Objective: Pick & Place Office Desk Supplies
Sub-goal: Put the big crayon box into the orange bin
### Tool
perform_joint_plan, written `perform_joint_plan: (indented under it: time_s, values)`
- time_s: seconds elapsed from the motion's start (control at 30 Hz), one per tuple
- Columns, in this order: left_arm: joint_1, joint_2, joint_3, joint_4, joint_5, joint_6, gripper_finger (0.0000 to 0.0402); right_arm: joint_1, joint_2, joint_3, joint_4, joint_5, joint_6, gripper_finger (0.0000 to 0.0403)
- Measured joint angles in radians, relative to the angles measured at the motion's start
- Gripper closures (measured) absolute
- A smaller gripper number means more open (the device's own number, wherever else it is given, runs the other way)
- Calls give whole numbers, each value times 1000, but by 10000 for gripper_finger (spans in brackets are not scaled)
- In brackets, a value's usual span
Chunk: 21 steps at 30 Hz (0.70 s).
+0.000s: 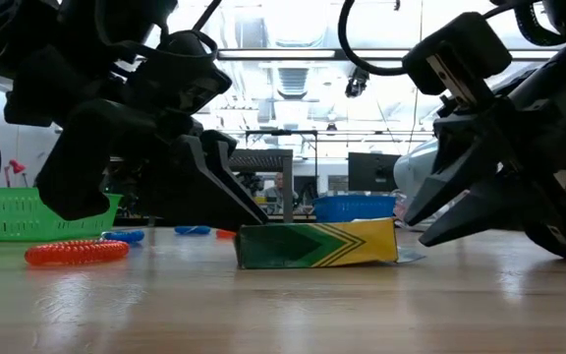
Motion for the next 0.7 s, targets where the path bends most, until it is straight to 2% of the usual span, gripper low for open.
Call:
perform_joint_plan:
  time_s: [0.33,0.57,0.7]
  values:
    - [0,0,0,1,-1,0,285,28,3,31,-19,10,3,321]
    - [0,0,0,2,-4,3,285,27,114,98,-32,-29,22,321]
    - [-1,0,0,4,-4,5,285,20,116,119,-67,-42,-1,321]
